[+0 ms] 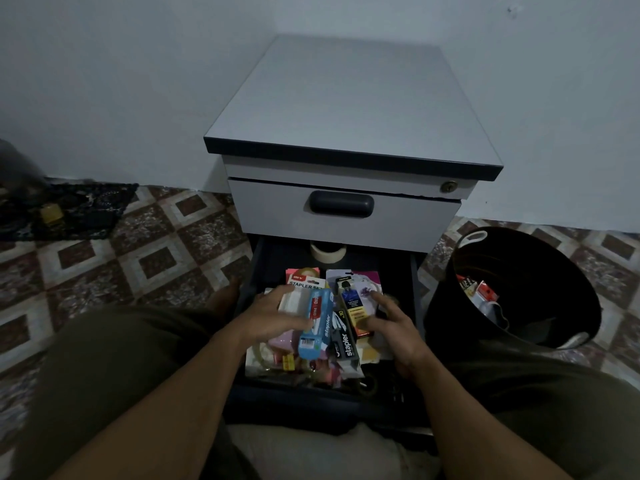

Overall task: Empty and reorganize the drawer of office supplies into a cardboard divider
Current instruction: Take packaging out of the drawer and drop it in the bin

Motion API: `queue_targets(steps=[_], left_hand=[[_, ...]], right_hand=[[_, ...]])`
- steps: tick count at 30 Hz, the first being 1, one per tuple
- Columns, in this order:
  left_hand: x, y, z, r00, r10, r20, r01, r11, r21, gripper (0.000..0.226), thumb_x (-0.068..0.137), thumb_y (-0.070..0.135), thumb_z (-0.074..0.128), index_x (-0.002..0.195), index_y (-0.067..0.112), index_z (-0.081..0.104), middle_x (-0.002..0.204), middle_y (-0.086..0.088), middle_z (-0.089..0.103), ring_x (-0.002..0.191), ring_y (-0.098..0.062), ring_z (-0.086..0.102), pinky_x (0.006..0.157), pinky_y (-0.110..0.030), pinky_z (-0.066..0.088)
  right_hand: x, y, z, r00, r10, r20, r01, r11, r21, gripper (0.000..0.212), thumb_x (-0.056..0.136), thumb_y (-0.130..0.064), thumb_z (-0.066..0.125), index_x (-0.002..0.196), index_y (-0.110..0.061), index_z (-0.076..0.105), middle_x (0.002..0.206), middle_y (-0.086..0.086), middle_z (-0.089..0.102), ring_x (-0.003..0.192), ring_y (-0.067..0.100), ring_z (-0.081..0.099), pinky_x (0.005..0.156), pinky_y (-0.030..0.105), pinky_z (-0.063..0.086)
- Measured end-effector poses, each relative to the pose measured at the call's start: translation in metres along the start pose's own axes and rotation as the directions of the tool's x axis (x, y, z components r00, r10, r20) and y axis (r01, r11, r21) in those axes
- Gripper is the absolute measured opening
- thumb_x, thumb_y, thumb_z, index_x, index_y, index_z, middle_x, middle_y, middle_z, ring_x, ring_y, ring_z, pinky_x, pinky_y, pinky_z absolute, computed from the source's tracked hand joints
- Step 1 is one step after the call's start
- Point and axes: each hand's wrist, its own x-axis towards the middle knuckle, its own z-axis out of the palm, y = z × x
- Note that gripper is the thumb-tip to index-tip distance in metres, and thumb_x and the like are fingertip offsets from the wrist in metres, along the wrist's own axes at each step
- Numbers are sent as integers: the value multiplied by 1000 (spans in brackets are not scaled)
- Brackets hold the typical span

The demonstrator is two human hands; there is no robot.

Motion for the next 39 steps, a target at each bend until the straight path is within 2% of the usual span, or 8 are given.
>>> queue_targets(steps=[3,12,16,21,26,29,34,39], left_hand=[[0,5,1,999,-10,-46,6,996,-87,88,69,35,84,144,42,39,132,2,56,114,-17,59,99,-39,50],[6,1,-8,1000,-5,-7,5,999,54,107,66,16,90,153,28,29,130,3,55,118,-17,54,98,-32,49],[1,9,-12,999,-29,34,25,995,101,92,76,9,84,150,20,31,123,5,58,111,-11,56,83,-23,50],[-12,18,-7,994,-98,48,90,985,145,103,81,20,81,157,25,12,150,-1,42,108,-14,42,60,-20,39],[-6,4,-12,992,-123,16,116,966,233,136,45,43,94,156,33,16,149,3,41,125,-19,47,104,-44,48],[-6,-1,-14,993,-114,19,107,971,215,138,34,51,92,151,44,18,146,5,40,121,-23,51,87,-44,57],[-5,-8,-13,998,-60,11,58,989,139,140,31,46,95,152,39,26,138,6,51,122,-19,52,102,-44,49],[-17,5,-12,1000,8,6,-8,1000,26,104,63,12,94,149,25,36,128,9,58,118,-12,55,101,-31,48]], right_hand=[[3,6,6,999,7,35,-7,1000,0,70,80,6,70,139,-28,52,117,14,68,106,41,66,91,59,53],[1,8,13,996,6,85,-7,1000,17,74,81,10,65,142,-28,48,117,16,68,105,38,68,91,58,54],[-4,10,21,993,21,116,-15,999,-52,76,82,8,67,145,-28,43,119,7,65,98,23,71,74,33,60],[-7,3,30,989,32,146,10,960,-281,85,83,-6,70,153,-28,27,141,8,51,113,25,64,96,44,54],[-9,-3,32,987,47,152,34,874,-485,86,87,-18,65,157,-29,16,157,4,33,135,26,45,106,38,44],[-10,3,31,991,44,129,16,903,-430,85,85,-20,68,155,-31,21,155,6,38,130,25,50,102,38,49],[-13,14,33,994,15,112,8,979,-204,69,88,-2,65,148,-21,36,137,11,55,103,19,67,71,26,56],[-13,10,33,998,-14,59,19,997,-72,62,86,3,63,141,-21,45,117,10,67,89,20,70,67,30,58]])
